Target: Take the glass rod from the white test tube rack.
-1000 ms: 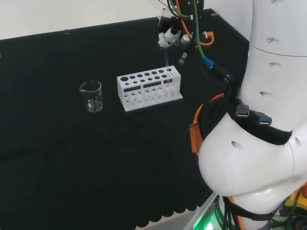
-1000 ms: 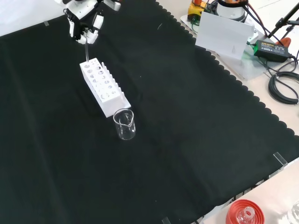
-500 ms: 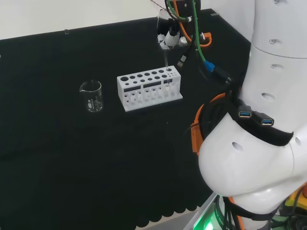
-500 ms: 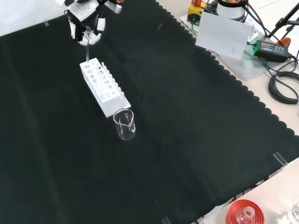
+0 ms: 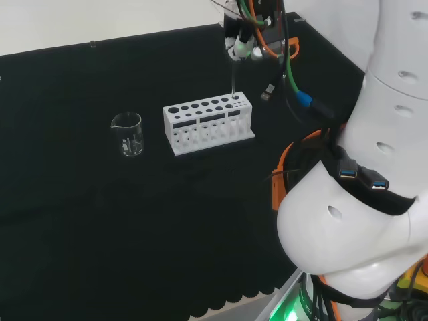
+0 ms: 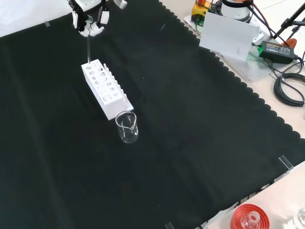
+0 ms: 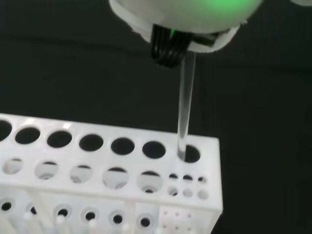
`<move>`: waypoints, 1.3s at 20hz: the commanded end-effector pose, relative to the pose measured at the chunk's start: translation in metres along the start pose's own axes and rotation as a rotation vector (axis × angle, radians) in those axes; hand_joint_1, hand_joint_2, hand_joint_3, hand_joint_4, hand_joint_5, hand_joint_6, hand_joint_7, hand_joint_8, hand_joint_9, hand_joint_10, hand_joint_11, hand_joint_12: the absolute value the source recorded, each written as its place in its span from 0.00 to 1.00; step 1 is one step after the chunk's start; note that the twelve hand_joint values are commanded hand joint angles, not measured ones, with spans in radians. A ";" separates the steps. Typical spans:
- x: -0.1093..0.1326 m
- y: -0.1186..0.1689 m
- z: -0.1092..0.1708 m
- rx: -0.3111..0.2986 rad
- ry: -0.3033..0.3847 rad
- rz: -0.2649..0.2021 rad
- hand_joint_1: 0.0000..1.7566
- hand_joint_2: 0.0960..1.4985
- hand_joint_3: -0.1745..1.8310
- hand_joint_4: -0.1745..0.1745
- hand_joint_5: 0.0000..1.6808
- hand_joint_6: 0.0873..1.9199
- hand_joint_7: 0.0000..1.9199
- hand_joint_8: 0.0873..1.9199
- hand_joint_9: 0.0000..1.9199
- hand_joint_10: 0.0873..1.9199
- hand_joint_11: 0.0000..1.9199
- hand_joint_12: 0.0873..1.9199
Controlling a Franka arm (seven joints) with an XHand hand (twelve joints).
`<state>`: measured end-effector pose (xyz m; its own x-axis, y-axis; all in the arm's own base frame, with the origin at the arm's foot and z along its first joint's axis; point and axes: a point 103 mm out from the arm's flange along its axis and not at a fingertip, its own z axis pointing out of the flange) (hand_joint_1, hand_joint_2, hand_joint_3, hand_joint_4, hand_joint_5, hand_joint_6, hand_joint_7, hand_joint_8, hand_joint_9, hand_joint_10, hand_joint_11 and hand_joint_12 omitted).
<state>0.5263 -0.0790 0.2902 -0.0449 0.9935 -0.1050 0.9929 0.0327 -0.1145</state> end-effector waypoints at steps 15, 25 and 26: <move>0.006 -0.041 -0.076 -0.086 -0.037 0.022 0.76 0.37 0.47 0.00 0.68 0.35 0.71 0.38 0.87 0.31 0.82 0.32; 0.011 -0.066 -0.100 -0.123 -0.032 0.030 0.76 0.37 0.46 0.00 0.68 0.34 0.71 0.38 0.87 0.30 0.83 0.32; 0.012 -0.068 -0.101 -0.125 -0.031 0.027 0.76 0.37 0.46 0.00 0.68 0.34 0.71 0.38 0.87 0.30 0.83 0.32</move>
<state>0.4808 -0.0625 0.3932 -0.0180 0.9904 -0.1368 0.9997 0.0201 0.0143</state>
